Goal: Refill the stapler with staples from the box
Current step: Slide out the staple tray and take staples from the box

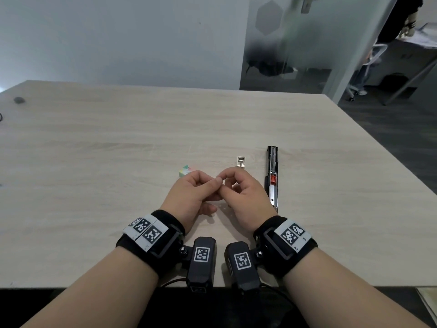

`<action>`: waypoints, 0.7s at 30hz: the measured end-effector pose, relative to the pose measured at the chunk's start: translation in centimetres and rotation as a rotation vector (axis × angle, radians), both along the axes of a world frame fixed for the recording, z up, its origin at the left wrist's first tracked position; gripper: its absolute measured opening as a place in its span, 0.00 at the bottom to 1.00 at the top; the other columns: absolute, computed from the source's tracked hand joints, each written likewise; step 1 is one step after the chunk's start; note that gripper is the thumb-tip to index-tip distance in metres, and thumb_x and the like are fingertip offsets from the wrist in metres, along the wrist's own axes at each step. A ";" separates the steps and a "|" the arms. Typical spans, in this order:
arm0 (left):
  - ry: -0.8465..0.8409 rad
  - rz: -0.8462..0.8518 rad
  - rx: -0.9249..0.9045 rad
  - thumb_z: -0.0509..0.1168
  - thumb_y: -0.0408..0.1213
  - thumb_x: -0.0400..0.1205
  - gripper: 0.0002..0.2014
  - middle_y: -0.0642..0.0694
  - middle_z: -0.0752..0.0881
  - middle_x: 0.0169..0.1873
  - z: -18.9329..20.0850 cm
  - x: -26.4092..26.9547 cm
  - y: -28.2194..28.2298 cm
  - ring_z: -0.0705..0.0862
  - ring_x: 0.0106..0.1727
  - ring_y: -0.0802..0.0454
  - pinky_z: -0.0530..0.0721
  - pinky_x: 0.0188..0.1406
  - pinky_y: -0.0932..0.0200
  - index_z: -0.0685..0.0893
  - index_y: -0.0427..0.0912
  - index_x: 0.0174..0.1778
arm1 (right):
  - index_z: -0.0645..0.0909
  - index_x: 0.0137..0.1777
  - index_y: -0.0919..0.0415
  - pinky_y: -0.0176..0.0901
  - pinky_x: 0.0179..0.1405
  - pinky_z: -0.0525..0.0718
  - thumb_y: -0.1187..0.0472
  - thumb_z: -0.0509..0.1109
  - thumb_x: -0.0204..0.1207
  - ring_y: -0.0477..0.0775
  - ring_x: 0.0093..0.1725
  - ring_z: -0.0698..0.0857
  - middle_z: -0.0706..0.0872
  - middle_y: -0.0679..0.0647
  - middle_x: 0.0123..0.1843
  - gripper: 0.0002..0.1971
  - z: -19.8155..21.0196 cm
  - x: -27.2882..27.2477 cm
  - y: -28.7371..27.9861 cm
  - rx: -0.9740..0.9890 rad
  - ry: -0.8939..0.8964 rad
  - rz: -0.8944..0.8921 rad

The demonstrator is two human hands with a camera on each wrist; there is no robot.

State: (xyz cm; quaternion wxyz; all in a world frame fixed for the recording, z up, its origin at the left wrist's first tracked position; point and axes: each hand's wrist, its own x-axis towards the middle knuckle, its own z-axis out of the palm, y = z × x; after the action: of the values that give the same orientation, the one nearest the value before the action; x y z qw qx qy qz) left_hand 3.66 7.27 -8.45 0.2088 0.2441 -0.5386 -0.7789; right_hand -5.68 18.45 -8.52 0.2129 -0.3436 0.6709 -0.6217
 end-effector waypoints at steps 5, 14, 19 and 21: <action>0.002 -0.008 0.037 0.70 0.34 0.83 0.06 0.38 0.93 0.42 0.2 0.1 -0.2 0.91 0.35 0.50 0.85 0.19 0.63 0.86 0.38 0.41 | 0.83 0.42 0.53 0.37 0.41 0.81 0.66 0.73 0.80 0.50 0.38 0.83 0.85 0.58 0.40 0.08 -0.2 -0.3 -0.1 0.039 0.095 -0.035; 0.033 0.062 0.063 0.68 0.27 0.83 0.04 0.45 0.86 0.33 0.0 0.0 -0.4 0.86 0.31 0.56 0.80 0.18 0.64 0.87 0.38 0.46 | 0.79 0.42 0.54 0.32 0.34 0.74 0.65 0.70 0.82 0.41 0.30 0.73 0.77 0.43 0.35 0.08 0.0 -0.1 0.1 0.095 0.147 -0.023; 0.025 0.104 0.050 0.67 0.27 0.83 0.06 0.45 0.84 0.32 -0.3 -0.1 -0.4 0.81 0.30 0.57 0.75 0.18 0.65 0.87 0.40 0.44 | 0.80 0.46 0.57 0.39 0.27 0.76 0.64 0.68 0.83 0.49 0.26 0.76 0.82 0.54 0.34 0.04 0.6 0.4 0.5 0.082 0.018 -0.070; 0.021 0.105 0.039 0.67 0.27 0.84 0.06 0.47 0.84 0.30 -0.4 -0.1 -0.4 0.81 0.30 0.57 0.74 0.18 0.65 0.87 0.40 0.45 | 0.80 0.48 0.62 0.37 0.22 0.76 0.68 0.68 0.82 0.50 0.24 0.76 0.81 0.58 0.33 0.02 1.1 0.7 0.8 0.035 -0.056 -0.088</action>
State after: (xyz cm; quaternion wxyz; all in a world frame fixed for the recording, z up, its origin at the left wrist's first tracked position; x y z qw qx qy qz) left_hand 3.54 6.88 -8.81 0.2504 0.2678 -0.5075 -0.7797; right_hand -4.99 19.28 -7.47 0.2100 -0.2922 0.6899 -0.6281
